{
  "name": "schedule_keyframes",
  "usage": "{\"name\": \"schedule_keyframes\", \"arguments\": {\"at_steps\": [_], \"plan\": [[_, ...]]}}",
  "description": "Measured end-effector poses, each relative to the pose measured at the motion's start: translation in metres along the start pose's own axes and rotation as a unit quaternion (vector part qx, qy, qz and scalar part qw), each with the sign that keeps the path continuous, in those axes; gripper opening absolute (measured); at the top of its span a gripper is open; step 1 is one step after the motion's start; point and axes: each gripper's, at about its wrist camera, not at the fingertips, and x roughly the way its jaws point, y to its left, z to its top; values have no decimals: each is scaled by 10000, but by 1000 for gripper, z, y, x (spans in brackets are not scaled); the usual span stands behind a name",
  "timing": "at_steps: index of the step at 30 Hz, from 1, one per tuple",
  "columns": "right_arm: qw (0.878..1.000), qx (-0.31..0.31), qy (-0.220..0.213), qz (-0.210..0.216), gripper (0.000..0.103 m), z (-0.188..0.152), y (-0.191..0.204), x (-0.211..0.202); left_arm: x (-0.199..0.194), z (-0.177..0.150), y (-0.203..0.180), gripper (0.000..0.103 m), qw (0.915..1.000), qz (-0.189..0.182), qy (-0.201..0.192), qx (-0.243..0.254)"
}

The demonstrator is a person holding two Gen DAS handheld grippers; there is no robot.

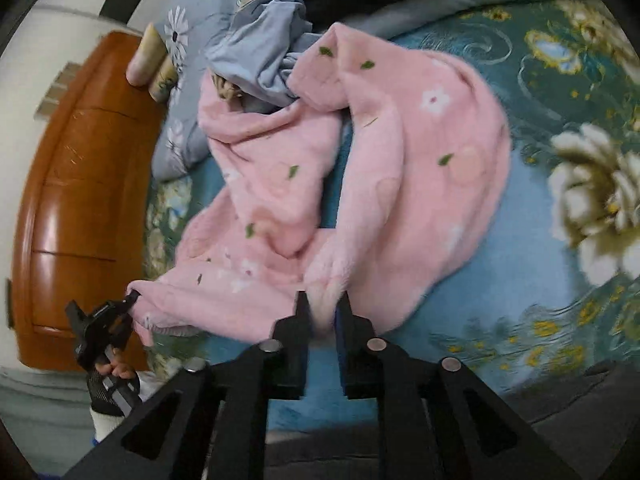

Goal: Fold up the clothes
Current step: 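Lay the pink fleece flat on the teal blanket with both grippers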

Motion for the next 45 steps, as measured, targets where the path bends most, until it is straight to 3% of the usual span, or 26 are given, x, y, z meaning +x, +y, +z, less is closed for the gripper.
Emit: {"name": "schedule_keyframes", "arguments": {"at_steps": [4, 8, 13, 19, 20, 21, 23, 28, 31, 36, 39, 42, 45], "plan": [[9987, 16, -149, -483, 28, 33, -11, -4, 16, 0, -2, 9, 9998, 111, 138, 23], [9970, -29, -212, -748, 51, 81, 0, 16, 22, 8, -12, 9, 9995, 146, 206, 166], [9924, 5, -64, -1229, 52, 135, 29, 74, 20, 17, -17, 9, 9993, 92, 285, 240], [9814, 26, 190, -1909, 52, 157, 32, 122, 13, 17, -16, 9, 9989, 107, 365, 287], [9791, 63, 233, -2017, 46, 158, 30, 127, 13, 18, -17, 9, 9989, 98, 374, 270], [9767, 101, 276, -2125, 28, 160, 27, 132, 13, 18, -18, 9, 9989, 90, 381, 259], [9779, 323, 344, -2035, 6, 157, 12, 129, 13, 20, -24, 9, 9988, 52, 373, 312], [9849, 975, -123, -1425, 4, 151, -37, 68, 10, 26, -52, 9, 9979, -154, 291, 552], [9827, 1338, -766, -1023, 4, 151, -64, -5, 4, 36, -80, 9, 9962, -510, 179, 678], [9676, 1427, -1995, -595, 4, 166, -73, -127, -32, 62, -126, 9, 9870, -1405, -321, 712], [9478, 1297, -2898, -307, 4, 150, -70, -208, -56, 67, -139, 9, 9772, -1867, -547, 850], [9290, 1316, -3457, -85, 4, 114, -87, -263, -57, 54, -137, 10, 9733, -2033, -403, 989], [9330, 1526, -3235, -399, 4, 78, -118, -255, -36, 25, -125, 10, 9767, -1810, 60, 1152]]}}
